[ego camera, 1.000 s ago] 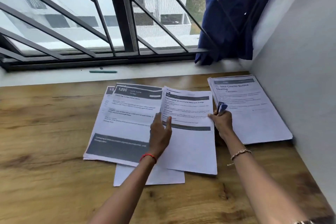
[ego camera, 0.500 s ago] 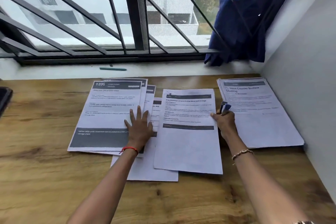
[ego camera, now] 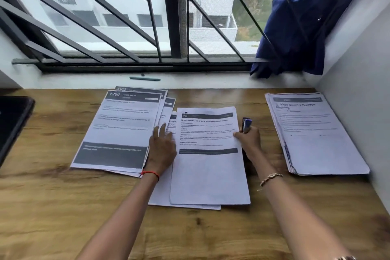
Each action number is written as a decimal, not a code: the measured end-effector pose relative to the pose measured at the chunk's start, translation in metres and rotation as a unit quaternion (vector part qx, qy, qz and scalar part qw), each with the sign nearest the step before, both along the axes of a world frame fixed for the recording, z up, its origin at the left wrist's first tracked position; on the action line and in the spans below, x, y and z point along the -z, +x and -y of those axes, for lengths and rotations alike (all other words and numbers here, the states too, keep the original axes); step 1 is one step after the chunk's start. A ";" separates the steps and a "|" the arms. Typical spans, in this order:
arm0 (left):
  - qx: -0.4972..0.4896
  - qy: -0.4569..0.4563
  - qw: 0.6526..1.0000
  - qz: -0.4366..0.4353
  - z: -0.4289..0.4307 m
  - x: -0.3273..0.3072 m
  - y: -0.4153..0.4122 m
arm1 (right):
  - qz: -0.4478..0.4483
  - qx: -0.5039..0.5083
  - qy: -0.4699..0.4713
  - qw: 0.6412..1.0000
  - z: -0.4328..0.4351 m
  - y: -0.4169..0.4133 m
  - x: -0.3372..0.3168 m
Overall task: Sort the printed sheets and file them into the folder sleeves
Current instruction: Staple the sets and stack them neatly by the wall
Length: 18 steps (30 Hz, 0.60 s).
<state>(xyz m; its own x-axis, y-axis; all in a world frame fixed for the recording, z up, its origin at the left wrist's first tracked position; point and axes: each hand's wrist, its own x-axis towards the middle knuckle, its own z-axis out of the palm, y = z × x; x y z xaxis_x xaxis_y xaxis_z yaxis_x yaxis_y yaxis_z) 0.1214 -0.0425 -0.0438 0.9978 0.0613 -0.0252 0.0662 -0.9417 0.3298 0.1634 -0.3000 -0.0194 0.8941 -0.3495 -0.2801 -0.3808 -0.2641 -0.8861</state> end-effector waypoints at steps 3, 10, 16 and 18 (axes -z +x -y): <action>-0.007 0.022 1.000 -0.003 -0.001 0.000 -0.007 | 0.002 -0.023 -0.045 0.999 -0.016 0.003 0.001; 0.016 -0.024 0.998 -0.050 0.004 -0.009 -0.012 | -0.005 -0.019 -0.135 0.991 -0.028 0.005 0.001; 0.063 -0.096 0.990 -0.082 0.025 -0.017 -0.012 | -0.025 0.015 -0.167 0.986 -0.007 0.003 -0.001; 0.069 -0.183 0.973 -0.123 0.032 -0.019 -0.014 | -0.039 0.038 -0.168 0.984 0.004 0.003 -0.003</action>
